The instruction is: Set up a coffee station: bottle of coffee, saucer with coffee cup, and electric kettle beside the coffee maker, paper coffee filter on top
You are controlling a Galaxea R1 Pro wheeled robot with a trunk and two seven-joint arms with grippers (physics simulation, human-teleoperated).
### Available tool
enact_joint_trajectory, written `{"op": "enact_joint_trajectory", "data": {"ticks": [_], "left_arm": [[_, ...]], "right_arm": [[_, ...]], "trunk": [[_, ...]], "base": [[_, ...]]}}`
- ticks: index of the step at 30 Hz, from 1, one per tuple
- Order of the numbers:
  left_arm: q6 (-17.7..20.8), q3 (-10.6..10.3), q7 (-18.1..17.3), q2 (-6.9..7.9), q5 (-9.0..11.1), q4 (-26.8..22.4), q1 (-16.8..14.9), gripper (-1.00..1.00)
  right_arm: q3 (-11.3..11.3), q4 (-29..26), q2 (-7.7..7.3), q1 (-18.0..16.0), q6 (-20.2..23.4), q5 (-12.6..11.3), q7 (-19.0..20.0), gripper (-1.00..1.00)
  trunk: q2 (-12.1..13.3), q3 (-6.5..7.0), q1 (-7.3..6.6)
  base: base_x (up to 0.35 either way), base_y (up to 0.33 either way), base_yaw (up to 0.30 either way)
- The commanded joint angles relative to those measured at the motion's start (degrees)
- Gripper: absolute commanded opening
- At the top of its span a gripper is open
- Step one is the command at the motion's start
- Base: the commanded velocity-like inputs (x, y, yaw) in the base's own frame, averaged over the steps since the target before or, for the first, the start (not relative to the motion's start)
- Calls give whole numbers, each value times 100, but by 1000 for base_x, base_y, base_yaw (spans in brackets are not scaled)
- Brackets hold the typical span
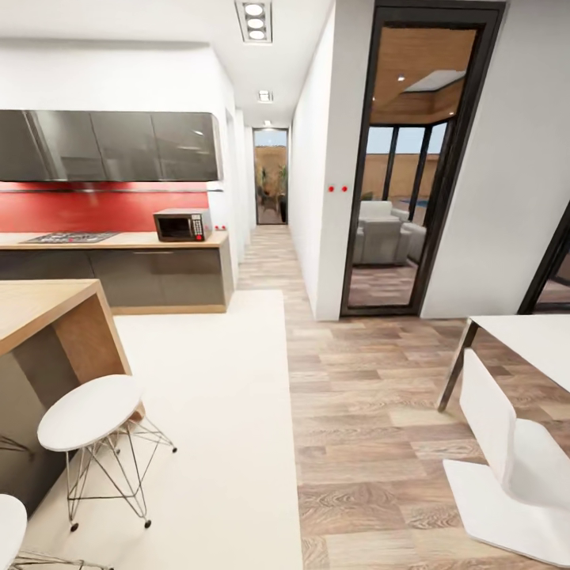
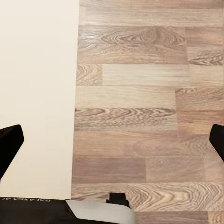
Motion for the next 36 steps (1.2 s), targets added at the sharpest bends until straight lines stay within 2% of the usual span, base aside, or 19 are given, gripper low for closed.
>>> {"op": "enact_joint_trajectory", "data": {"ticks": [1, 9, 36], "left_arm": [[-16, -10, -5, 1, 56, 4, -5, 100], [-16, -12, -5, 1, 56, 4, -5, 100], [-16, -12, -5, -4, 56, 4, -5, 100]], "right_arm": [[-6, 2, 1, -4, -14, 37, -3, 100], [-7, 2, 1, -4, -14, 36, -3, 100], [0, 10, -8, -4, -14, 45, -3, 100]], "trunk": [[-12, -13, 7], [-12, -13, 7], [-12, -13, 7]], "base": [[338, 0, 53], [338, 0, 84], [338, 0, 2]]}}
